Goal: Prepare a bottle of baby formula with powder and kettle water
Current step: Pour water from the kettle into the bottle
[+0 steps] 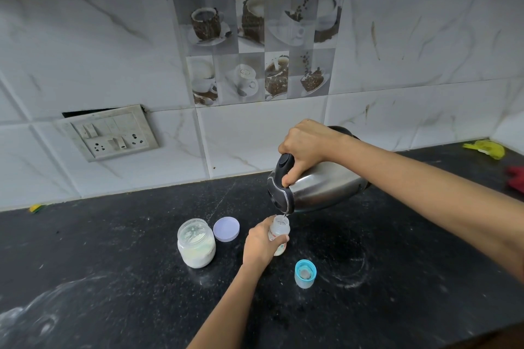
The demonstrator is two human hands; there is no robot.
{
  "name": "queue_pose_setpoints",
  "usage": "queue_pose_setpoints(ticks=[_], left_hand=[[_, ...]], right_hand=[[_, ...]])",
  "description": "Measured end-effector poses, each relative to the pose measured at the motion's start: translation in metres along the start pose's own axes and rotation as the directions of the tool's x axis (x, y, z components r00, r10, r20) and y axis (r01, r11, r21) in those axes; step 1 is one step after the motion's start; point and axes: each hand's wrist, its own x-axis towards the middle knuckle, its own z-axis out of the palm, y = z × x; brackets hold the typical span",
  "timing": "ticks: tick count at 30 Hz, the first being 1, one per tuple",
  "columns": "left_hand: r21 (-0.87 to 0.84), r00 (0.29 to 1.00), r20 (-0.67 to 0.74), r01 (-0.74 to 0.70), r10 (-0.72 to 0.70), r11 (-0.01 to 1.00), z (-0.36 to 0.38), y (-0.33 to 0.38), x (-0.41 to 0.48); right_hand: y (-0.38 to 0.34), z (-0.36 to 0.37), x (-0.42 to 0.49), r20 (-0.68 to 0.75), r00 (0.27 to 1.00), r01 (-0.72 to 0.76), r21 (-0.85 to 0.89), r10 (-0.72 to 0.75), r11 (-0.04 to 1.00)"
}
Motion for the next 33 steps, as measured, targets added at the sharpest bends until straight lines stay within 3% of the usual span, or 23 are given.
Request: queue_pose_setpoints(ticks=[33], left_hand=[[0.002,1.000,-0.005,-0.007,0.007,1.000,0.0009,-0.0026,-0.0007]], right_hand=[[-0.0025,-0.0007,-0.0040,-0.011,1.000,-0.017,0.019,0.017,1.000]])
